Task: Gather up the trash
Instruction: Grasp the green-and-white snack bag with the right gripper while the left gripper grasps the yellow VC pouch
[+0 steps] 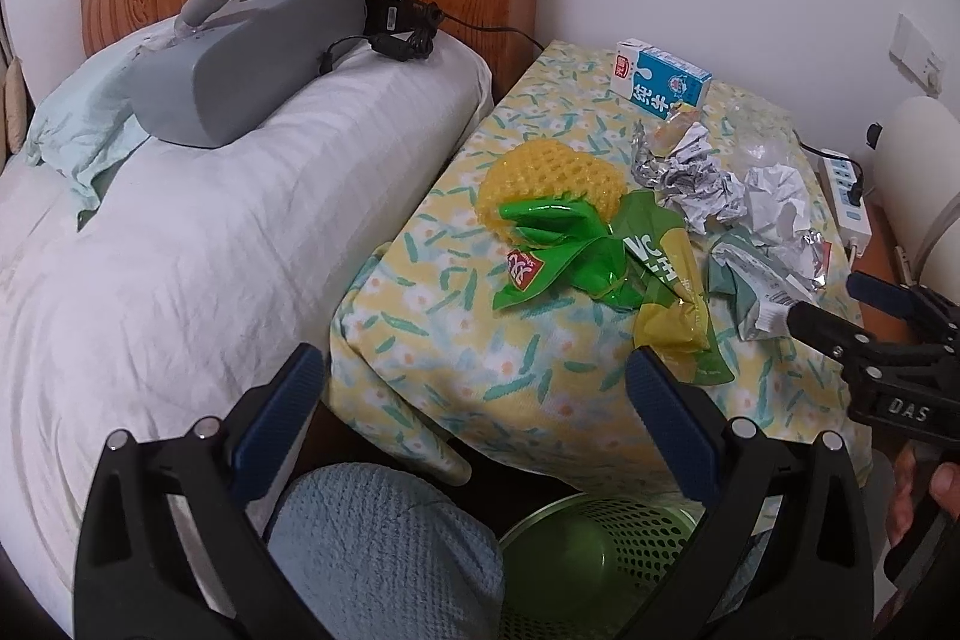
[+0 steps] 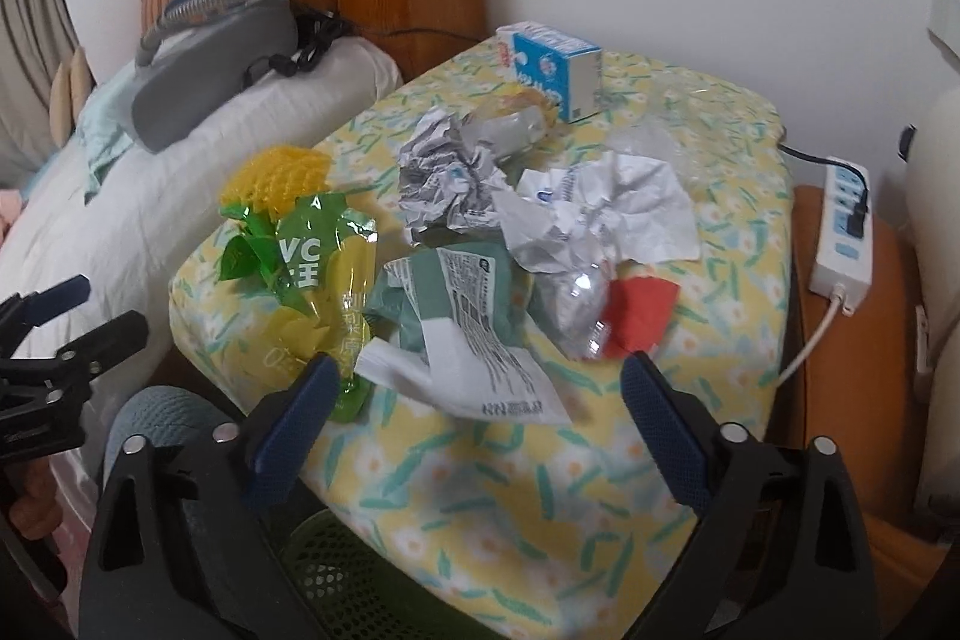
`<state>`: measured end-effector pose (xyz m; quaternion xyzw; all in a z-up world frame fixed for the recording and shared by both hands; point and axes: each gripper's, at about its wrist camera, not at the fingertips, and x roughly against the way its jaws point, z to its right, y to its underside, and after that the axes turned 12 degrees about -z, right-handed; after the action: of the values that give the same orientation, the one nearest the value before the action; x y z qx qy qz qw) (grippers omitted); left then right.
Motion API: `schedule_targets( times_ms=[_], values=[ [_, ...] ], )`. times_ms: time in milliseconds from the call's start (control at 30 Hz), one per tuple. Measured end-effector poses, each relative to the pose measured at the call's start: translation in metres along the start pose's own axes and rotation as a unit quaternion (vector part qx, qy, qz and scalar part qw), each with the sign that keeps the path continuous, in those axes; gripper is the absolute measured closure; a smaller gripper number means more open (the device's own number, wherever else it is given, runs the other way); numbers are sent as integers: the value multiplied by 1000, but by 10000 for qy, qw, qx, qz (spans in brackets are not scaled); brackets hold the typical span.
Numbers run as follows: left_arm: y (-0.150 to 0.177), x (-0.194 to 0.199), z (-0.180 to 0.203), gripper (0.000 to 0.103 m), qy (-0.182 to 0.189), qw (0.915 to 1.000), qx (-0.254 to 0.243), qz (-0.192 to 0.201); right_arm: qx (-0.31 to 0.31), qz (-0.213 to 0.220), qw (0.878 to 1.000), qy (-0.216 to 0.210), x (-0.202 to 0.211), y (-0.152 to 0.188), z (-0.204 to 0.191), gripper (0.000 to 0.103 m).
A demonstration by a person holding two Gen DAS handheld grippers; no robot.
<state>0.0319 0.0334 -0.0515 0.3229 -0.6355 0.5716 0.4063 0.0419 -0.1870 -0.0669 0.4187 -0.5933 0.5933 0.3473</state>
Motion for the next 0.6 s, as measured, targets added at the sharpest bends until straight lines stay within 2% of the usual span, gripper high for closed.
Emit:
schedule_targets(
  times_ms=[100, 367, 467, 600],
  values=[
    [-1, -1, -6, 7, -3, 10000, -12, 29, 111, -200, 9997, 111, -14, -11, -5, 21],
    [2, 4, -8, 7, 152, 9998, -30, 81, 113, -336, 9993, 136, -23, -15, -5, 23],
    [4, 4, -5, 7, 203, 9997, -66, 68, 70, -397, 9992, 46, -22, -15, -3, 23],
    [6, 2, -2, 7, 239, 9997, -72, 13, -202, -442, 9987, -148, -20, -20, 4, 14]
  ],
)
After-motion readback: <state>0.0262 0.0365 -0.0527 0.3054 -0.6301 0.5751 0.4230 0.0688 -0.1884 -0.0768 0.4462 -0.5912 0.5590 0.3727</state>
